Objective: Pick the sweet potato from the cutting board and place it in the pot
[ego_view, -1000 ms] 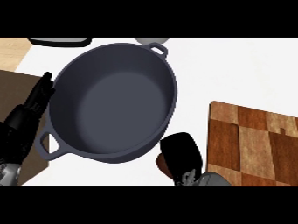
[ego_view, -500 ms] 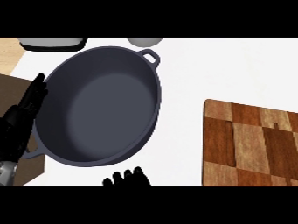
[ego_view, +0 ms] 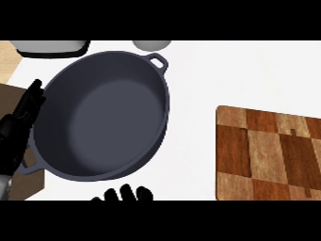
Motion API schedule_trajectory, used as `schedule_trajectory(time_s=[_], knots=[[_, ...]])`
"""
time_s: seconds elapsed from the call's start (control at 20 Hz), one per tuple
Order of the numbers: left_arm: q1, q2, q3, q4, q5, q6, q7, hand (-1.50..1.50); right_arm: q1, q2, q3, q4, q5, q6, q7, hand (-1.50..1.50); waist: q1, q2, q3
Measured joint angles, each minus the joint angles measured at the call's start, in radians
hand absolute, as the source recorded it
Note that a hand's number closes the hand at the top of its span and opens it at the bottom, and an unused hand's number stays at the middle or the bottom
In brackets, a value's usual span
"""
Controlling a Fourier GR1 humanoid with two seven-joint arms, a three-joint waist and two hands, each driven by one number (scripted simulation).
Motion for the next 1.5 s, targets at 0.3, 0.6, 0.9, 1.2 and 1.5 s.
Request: schedule_trajectory(time_s=[0.3, 0.6, 0.9, 1.2, 1.5], knots=[[0.011, 0.016, 0.012, 0.008, -0.013, -0.008, -0.017, 0.0, -0.081, 0.005, -0.088, -0.025, -0.034, -0.077, 0.022, 1.5, 0.004, 0.006, 0.0], [0.01, 0.016, 0.029, 0.026, 0.001, -0.028, -0.046, 0.0, -0.163, 0.007, -0.182, 0.013, -0.084, -0.134, 0.019, 1.5, 0.003, 0.011, 0.002], [0.006, 0.013, 0.034, 0.025, -0.004, -0.034, -0.052, 0.0, -0.26, 0.01, -0.316, 0.128, -0.158, -0.168, -0.02, 1.5, 0.008, 0.017, 0.002], [0.0, 0.009, 0.035, 0.021, -0.009, -0.042, -0.053, 0.0, -0.335, 0.011, -0.432, 0.314, -0.233, -0.217, -0.118, 1.5, 0.018, 0.025, 0.003], [-0.011, 0.005, 0.037, 0.02, -0.008, -0.046, -0.043, 0.0, -0.392, 0.007, -0.482, 0.541, -0.25, -0.272, -0.246, 1.5, 0.027, 0.031, 0.001]])
